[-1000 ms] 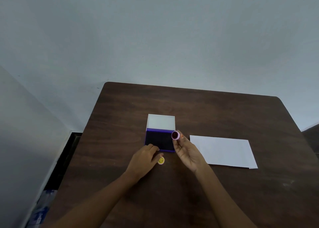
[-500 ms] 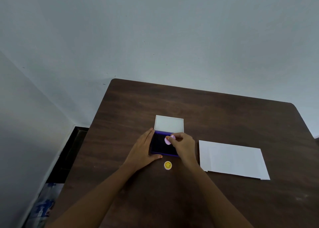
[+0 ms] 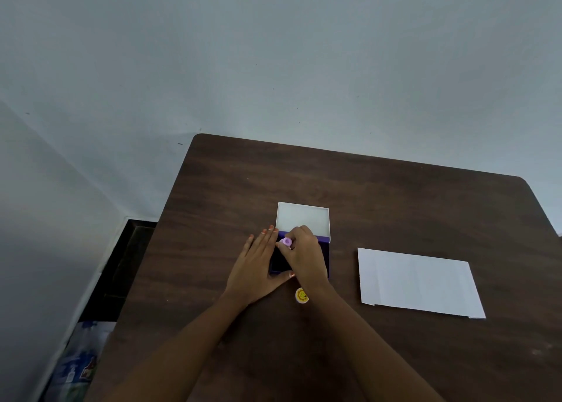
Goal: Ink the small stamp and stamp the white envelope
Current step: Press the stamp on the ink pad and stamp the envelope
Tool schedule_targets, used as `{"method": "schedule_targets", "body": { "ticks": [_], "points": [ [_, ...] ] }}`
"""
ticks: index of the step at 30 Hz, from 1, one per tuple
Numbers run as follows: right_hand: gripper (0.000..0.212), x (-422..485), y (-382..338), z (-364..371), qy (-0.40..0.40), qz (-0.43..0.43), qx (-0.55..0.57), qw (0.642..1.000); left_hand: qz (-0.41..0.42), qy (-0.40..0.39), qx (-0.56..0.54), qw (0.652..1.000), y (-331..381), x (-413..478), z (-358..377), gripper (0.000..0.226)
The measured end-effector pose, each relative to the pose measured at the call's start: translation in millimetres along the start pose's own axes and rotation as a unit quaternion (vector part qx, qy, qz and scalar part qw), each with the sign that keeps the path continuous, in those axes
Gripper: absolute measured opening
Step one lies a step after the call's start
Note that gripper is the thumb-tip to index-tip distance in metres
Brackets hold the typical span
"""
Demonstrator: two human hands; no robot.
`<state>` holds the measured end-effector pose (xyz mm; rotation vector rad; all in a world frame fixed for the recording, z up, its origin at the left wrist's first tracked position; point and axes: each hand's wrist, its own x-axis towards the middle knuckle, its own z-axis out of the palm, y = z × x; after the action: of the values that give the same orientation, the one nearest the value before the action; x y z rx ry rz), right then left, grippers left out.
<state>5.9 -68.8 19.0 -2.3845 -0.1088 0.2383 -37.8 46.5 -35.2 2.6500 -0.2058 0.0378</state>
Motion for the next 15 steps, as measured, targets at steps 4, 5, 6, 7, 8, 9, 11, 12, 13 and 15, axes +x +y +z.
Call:
{"method": "schedule_targets", "body": {
  "ticks": [4, 5, 6, 7, 8, 9, 11, 12, 13, 15],
  "points": [
    [0.022, 1.5, -0.5, 3.8, 0.0, 0.004, -0.013, 1.0, 0.0, 0.0, 0.002, 1.0, -0.2, 1.5, 1.4, 0.087],
    [0.021, 1.7, -1.1, 4.7, 0.002, 0.006, -0.015, 1.0, 0.0, 0.001, 0.0, 1.0, -0.1, 1.6, 1.4, 0.087],
    [0.021, 1.9, -2.0, 5.5, 0.004, 0.007, -0.018, 1.0, 0.001, 0.002, -0.003, 1.0, 0.0, 1.6, 1.2, 0.087],
    [0.021, 2.3, -2.9, 6.0, 0.004, 0.009, -0.022, 1.0, 0.001, 0.004, -0.007, 1.0, 0.0, 1.5, 0.9, 0.087],
    [0.021, 2.4, -3.7, 6.3, 0.003, 0.01, -0.024, 1.0, 0.001, 0.007, -0.011, 1.0, 0.0, 1.5, 0.6, 0.087],
    [0.021, 2.7, -4.4, 6.4, 0.003, 0.011, -0.026, 1.0, 0.0, 0.009, -0.016, 1.0, 0.2, 1.5, 0.2, 0.088],
    [0.02, 2.8, -5.6, 6.8, 0.003, 0.013, -0.026, 1.0, -0.001, 0.01, -0.021, 1.0, 0.6, 1.5, -0.4, 0.089],
    [0.02, 2.7, -6.0, 7.0, 0.002, 0.014, -0.025, 1.0, -0.001, 0.012, -0.021, 1.0, 0.6, 1.6, -0.6, 0.089],
    [0.021, 2.4, -6.4, 7.1, 0.001, 0.015, -0.024, 1.0, 0.0, 0.014, -0.021, 1.0, 0.6, 1.5, -0.8, 0.089],
    [0.021, 2.0, -6.9, 7.2, 0.001, 0.018, -0.021, 1.0, 0.0, 0.016, -0.023, 1.0, 0.8, 1.3, -1.1, 0.088]
  ]
}}
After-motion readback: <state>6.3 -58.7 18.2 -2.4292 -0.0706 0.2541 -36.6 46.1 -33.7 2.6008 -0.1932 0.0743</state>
